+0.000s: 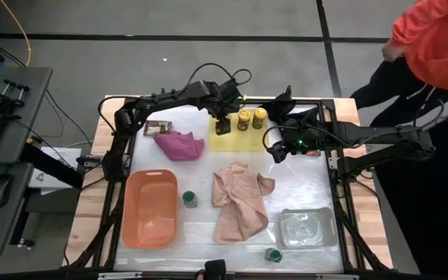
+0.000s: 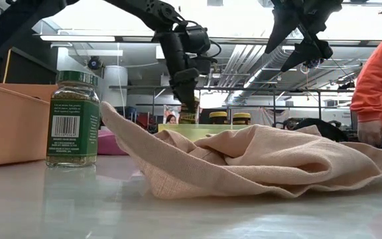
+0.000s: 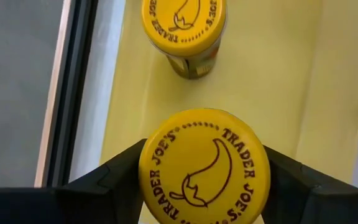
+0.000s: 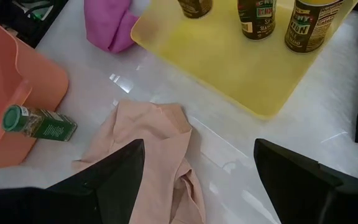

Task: Sort spices by type
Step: Put the yellow spice bottle into the yellow bin

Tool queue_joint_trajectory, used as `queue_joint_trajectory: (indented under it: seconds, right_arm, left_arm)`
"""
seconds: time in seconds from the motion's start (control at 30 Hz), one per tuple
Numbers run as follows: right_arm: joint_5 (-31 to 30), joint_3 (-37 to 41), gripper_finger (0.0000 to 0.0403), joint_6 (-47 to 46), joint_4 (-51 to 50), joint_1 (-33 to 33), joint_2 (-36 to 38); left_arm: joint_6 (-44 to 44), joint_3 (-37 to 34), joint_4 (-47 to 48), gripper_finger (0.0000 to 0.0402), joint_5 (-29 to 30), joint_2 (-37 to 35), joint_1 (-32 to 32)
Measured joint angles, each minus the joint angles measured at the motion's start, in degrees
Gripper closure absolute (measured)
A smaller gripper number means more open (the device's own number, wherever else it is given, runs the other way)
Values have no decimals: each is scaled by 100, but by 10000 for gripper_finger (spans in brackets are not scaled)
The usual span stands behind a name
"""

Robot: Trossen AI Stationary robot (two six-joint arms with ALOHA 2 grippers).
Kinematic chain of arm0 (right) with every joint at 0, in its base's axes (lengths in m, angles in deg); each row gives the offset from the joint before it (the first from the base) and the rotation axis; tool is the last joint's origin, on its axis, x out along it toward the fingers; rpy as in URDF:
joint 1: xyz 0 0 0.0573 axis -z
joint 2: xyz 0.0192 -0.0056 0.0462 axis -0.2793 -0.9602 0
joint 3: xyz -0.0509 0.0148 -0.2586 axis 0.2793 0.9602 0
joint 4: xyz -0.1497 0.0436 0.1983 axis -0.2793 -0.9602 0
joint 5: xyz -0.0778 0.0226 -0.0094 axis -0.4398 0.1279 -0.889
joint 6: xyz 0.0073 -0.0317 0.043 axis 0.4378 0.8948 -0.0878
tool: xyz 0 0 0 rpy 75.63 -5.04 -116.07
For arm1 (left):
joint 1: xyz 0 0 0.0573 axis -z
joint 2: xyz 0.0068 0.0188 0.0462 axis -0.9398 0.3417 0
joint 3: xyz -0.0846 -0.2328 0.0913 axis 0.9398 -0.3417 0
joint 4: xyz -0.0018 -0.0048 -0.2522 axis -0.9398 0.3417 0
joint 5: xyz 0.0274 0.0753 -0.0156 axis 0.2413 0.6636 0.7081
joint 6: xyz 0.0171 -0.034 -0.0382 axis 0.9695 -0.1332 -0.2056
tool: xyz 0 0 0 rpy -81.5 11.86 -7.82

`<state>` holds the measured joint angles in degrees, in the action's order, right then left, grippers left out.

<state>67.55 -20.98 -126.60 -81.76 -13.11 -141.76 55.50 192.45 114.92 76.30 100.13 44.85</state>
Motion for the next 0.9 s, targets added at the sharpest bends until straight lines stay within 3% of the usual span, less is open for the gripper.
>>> queue_joint_trajectory:
  seconds: [0.47, 0.9]
  right_arm:
    - [0, 0, 108, -44, 0, 0, 0]
    - [0, 0, 108, -42, 0, 2, 0]
  left_arm:
    - [-235, 0, -78, 161, -4, 0, -8]
    - [-238, 2, -309, 107, -20, 161, -31]
